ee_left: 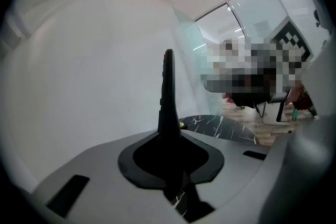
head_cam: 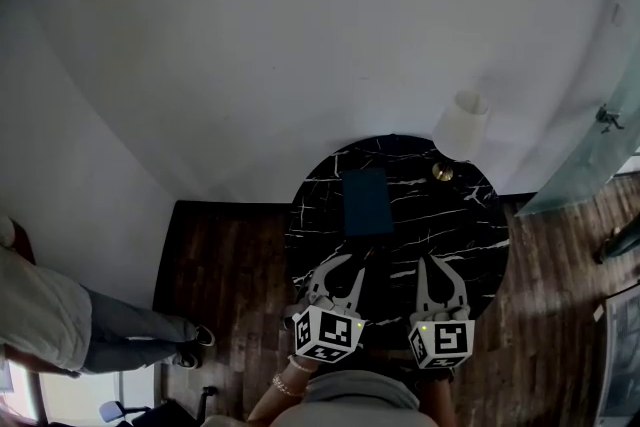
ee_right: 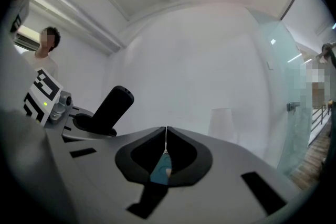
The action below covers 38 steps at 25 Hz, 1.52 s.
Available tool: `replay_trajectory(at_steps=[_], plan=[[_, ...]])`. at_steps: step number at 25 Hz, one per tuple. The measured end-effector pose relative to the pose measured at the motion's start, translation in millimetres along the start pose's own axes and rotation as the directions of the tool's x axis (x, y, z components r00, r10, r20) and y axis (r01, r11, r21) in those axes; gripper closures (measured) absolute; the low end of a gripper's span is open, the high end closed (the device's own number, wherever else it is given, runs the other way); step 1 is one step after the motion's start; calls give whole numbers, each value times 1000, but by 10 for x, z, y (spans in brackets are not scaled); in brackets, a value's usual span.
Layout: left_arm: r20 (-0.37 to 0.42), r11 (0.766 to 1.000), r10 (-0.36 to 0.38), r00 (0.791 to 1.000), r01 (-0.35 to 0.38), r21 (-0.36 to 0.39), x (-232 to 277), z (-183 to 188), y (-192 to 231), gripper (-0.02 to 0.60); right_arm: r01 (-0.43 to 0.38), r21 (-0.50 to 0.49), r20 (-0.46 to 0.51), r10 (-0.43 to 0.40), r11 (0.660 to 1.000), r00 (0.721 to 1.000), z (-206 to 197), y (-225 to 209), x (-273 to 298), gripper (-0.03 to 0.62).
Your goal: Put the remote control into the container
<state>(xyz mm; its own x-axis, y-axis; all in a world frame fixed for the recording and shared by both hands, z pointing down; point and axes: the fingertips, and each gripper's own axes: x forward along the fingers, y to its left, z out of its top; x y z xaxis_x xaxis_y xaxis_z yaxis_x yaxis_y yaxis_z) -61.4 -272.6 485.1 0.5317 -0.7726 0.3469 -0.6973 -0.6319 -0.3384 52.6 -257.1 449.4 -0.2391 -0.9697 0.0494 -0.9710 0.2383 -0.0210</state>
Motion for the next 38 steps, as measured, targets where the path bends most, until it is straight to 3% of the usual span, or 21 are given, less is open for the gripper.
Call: replay_trajectory(at_steps=[6, 17, 31, 35, 38], plan=[[-42, 1000, -17, 999, 17, -11, 126, -138, 1, 514, 27, 4, -18, -27, 1000, 999, -61, -133, 42, 580], [-164, 996, 38, 986, -51, -76, 443, -413, -109, 514, -71, -29, -36, 70, 997, 997, 74, -364, 283, 580], [-368, 978, 17, 930, -92, -189, 921, -1240, -357, 514, -109, -48, -68, 106, 993, 992, 25, -746, 440, 581], [-405, 971, -16, 914, -82, -223, 1064, -1432, -421, 514, -105, -46, -74, 102, 993, 992, 1, -826, 463, 580], [-449, 961, -58, 891, -71, -266, 1217, -1637, -513, 514, -92, -40, -82, 88, 995, 993, -40, -924, 468, 581]])
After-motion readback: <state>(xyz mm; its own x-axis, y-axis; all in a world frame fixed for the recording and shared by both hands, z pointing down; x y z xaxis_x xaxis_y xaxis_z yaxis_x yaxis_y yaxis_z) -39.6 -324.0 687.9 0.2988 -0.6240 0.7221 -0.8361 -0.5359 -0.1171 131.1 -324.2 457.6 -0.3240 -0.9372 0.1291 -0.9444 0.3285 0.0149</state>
